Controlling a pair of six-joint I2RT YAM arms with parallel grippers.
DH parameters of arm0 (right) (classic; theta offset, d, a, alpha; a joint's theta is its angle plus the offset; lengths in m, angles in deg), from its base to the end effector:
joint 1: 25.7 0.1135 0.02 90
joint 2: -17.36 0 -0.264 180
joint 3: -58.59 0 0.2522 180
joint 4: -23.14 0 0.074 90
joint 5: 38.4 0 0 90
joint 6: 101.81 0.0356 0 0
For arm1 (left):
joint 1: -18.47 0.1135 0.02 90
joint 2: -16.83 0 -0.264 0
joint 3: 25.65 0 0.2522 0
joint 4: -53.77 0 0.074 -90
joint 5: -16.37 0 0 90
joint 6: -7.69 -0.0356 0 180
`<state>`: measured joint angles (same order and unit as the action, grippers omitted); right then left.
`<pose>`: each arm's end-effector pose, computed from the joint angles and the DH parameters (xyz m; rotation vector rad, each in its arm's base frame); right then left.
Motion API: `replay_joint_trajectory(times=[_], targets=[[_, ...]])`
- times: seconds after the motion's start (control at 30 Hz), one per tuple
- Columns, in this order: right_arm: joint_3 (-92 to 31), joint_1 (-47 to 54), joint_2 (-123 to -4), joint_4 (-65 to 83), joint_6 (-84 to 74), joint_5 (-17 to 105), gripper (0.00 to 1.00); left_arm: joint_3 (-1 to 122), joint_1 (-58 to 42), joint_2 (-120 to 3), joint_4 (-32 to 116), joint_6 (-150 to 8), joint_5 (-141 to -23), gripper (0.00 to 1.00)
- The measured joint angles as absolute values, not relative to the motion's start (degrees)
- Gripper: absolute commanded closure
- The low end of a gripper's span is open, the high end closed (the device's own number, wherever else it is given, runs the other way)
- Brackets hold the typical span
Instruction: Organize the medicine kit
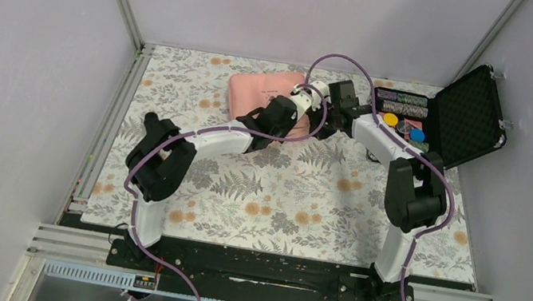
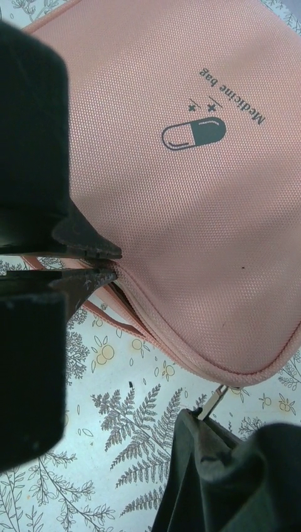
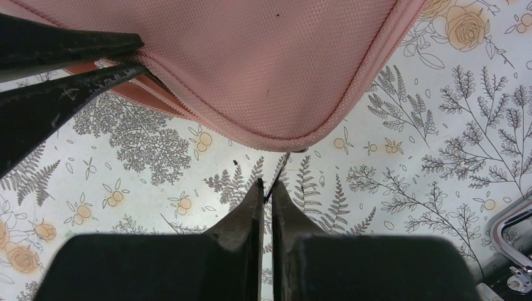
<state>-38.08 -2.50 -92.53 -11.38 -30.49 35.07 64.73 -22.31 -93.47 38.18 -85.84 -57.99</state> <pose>0.3894 0.1779 0.2240 -0.9793 2.1839 0.3833 0.3371 -0.2781 0.2123 0.6731 2.0581 -0.0741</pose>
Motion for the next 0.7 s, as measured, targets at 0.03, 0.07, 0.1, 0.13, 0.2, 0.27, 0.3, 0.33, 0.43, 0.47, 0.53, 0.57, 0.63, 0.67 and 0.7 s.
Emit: replay_joint_trajectory(times=[0.03,0.07,0.1,0.13,0.2,0.27,0.3,0.33,0.43,0.47,0.53,0.57,0.63,0.67,0.7], targets=[[-38.26,-2.45,-92.62,-11.57,-30.46,35.26,1.0,64.73,-22.29,-93.47,38.18,-85.82,-57.99,1.0],[-38.28,-2.41,-92.64,-11.66,-30.42,35.48,1.0,64.73,-22.29,-93.45,38.14,-85.82,-57.99,1.0],[-38.28,-2.36,-92.68,-11.7,-30.42,35.7,1.0,64.73,-22.29,-93.36,38.1,-85.84,-58.06,1.0],[-38.28,-2.32,-92.7,-11.73,-30.42,35.96,1.0,64.69,-22.29,-93.25,38.01,-85.95,-58.24,1.0],[-38.28,-2.06,-92.7,-12.18,-30.57,36.11,1.0,63.92,-22.04,-92.51,38.03,-87.17,-59.42,0.59],[-38.21,-1.47,-92.62,-13.1,-31.14,36.07,1.0,61.04,-20.93,-89.78,38.18,-90.08,-63.46,0.33],[-38.06,-0.9,-92.48,-14.15,-31.58,35.61,1.0,59.48,-20.21,-87.94,38.03,-92.02,-65.69,0.27],[-37.82,0.0,-92.31,-15.27,-32.26,35.48,1.0,58.02,-19.16,-85.76,37.59,-94.45,-68.75,0.17],[-37.71,2.44,-92.03,-18.15,-34.4,35.5,1.0,56.75,-15.27,-78.72,30.07,-106.23,-79.48,0.01],[-37.71,2.88,-92.03,-18.7,-34.97,35.55,1.0,57.21,-13.72,-76.88,27.19,-110.64,-82.82,0.01],[-38.04,3.21,-92.05,-20.05,-36.06,35.61,1.0,58.81,-10.37,-74.35,21.38,-119.89,-89.36,0.01],[-38.6,2.99,-92.16,-20.99,-36.5,35.72,1.0,59.59,-8.41,-73.6,19.06,-124.57,-91.79,0.01],[-40.16,2.07,-92.57,-22.57,-37.02,35.92,1.0,60.23,-4.49,-72.99,16.22,-133.55,-94.56,0.01],[-41.21,1.48,-93.03,-23.57,-37.22,36.07,1.0,60.18,-3.23,-72.97,15.47,-137.05,-94.98,0.01],[-42.17,0.89,-93.51,-24.4,-37.35,36.38,1.0,59.79,-1.43,-73.03,15.23,-141.16,-94.87,0.01]])
